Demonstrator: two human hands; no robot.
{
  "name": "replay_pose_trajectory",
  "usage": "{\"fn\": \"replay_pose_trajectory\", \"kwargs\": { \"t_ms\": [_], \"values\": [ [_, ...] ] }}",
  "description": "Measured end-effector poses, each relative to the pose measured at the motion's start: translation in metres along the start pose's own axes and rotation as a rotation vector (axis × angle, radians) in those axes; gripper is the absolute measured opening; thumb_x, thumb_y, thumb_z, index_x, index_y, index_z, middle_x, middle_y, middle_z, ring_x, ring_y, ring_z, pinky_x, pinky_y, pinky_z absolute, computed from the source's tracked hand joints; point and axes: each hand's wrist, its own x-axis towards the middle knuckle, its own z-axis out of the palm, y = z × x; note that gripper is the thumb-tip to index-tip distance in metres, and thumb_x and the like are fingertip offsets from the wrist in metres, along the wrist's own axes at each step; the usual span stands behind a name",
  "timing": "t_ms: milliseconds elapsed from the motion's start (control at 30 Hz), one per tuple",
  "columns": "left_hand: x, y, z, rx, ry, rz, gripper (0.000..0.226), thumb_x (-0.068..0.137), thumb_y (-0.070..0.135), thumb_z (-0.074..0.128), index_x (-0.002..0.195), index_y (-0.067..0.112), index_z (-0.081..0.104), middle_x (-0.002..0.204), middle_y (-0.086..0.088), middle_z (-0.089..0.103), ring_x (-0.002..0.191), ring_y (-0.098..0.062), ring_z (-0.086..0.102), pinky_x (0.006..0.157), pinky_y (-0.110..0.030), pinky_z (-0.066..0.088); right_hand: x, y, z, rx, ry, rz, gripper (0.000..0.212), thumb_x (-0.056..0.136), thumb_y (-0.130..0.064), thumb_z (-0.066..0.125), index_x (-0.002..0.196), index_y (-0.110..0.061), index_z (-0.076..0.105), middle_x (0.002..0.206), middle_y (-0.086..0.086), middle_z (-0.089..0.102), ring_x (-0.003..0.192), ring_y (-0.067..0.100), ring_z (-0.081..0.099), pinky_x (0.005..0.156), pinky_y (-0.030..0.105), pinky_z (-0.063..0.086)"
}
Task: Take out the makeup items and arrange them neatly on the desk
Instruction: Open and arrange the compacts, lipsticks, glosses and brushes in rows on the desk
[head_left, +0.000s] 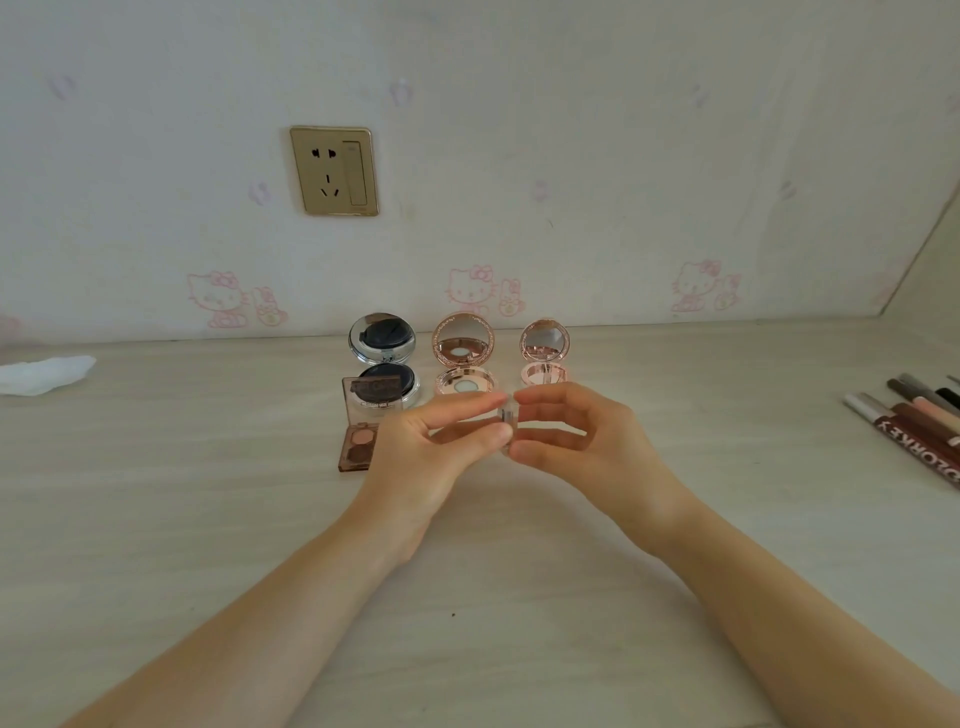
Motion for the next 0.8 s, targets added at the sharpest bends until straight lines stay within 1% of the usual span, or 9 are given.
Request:
{"fn": "replay_pose_trajectory", "kwargs": {
  "t_ms": [67,200,300,400,533,600,667,733,800],
  "values": [
    [0.0000,-0.0004,0.0003,0.038,0.020,0.057,0.029,0.074,0.001,0.077,0.095,0.022,0.078,0.104,0.002,0.074,0.098,-0.016,0.070,0.089,-0.035,0.055,0.0003,0.0008,-0.0006,0.018,0.007,0.004,0.044,0.077,-0.001,0.076,0.110,-0.027,0.065,0.102,-0.001,0.072,0.093,0.016,0.071,0.084,0.027,0.056],
    [-0.0012,0.0002,0.0015,0.054,-0.013,0.140,0.032,0.077,-0.005,0.073,0.098,0.019,0.076,0.101,-0.003,0.074,0.094,-0.016,0.071,0.073,-0.022,0.055,0.0009,0.0005,-0.0018,0.023,-0.058,-0.023,0.051,0.083,0.001,0.069,0.122,-0.031,0.061,0.110,-0.002,0.068,0.100,0.017,0.069,0.089,0.030,0.055],
    [-0.0020,-0.0022,0.0010,0.001,-0.047,0.099,0.036,0.077,-0.007,0.072,0.106,0.015,0.072,0.105,-0.001,0.074,0.101,-0.015,0.069,0.075,-0.020,0.054,0.0008,-0.0011,-0.0005,0.020,-0.084,-0.048,0.048,0.080,-0.006,0.075,0.119,-0.032,0.064,0.113,-0.008,0.067,0.102,0.013,0.067,0.087,0.027,0.055],
    [-0.0005,-0.0034,-0.0008,-0.117,-0.075,-0.001,0.038,0.079,-0.008,0.067,0.113,0.009,0.068,0.109,-0.005,0.072,0.104,-0.018,0.068,0.081,-0.022,0.055,0.0023,-0.0017,-0.0001,-0.058,0.005,-0.103,0.045,0.075,-0.008,0.079,0.112,-0.029,0.066,0.102,-0.012,0.069,0.095,0.010,0.068,0.077,0.020,0.054],
    [0.0012,-0.0033,0.0014,-0.343,-0.118,-0.111,0.041,0.067,-0.001,0.070,0.108,0.003,0.069,0.108,-0.015,0.072,0.099,-0.023,0.069,0.085,-0.027,0.056,0.0028,0.0009,0.0008,-0.138,0.136,-0.189,0.035,0.083,0.005,0.066,0.100,-0.025,0.069,0.088,-0.005,0.069,0.087,0.010,0.069,0.075,0.020,0.052],
    [-0.0005,-0.0048,0.0041,-0.287,-0.120,-0.102,0.040,0.065,0.002,0.072,0.105,0.006,0.070,0.105,-0.011,0.073,0.097,-0.020,0.070,0.084,-0.025,0.056,0.0012,0.0014,0.0031,-0.129,0.110,-0.179,0.040,0.084,0.008,0.061,0.101,-0.028,0.068,0.092,-0.007,0.070,0.093,0.008,0.069,0.078,0.022,0.054],
    [-0.0018,-0.0059,0.0046,-0.198,-0.082,-0.090,0.036,0.070,-0.001,0.073,0.104,0.009,0.071,0.104,-0.006,0.074,0.097,-0.016,0.070,0.082,-0.024,0.055,-0.0003,0.0019,0.0042,-0.086,0.060,-0.154,0.043,0.084,0.006,0.060,0.105,-0.031,0.066,0.098,-0.009,0.070,0.100,0.006,0.067,0.079,0.019,0.053],
    [-0.0014,-0.0049,0.0018,-0.087,-0.037,-0.075,0.033,0.073,0.001,0.075,0.103,0.013,0.073,0.105,-0.002,0.074,0.100,-0.018,0.070,0.089,-0.032,0.054,-0.0003,0.0002,0.0033,-0.039,0.035,-0.147,0.038,0.085,0.001,0.064,0.110,-0.027,0.066,0.101,-0.009,0.071,0.103,0.006,0.066,0.079,0.015,0.051],
    [-0.0016,-0.0027,-0.0004,-0.010,-0.023,-0.071,0.033,0.070,0.011,0.081,0.102,0.015,0.075,0.105,-0.001,0.074,0.098,-0.021,0.070,0.093,-0.039,0.053,0.0000,-0.0010,0.0023,-0.018,0.022,-0.146,0.036,0.084,-0.003,0.069,0.112,-0.024,0.067,0.102,-0.009,0.072,0.103,0.006,0.066,0.079,0.014,0.051]
  ]
}}
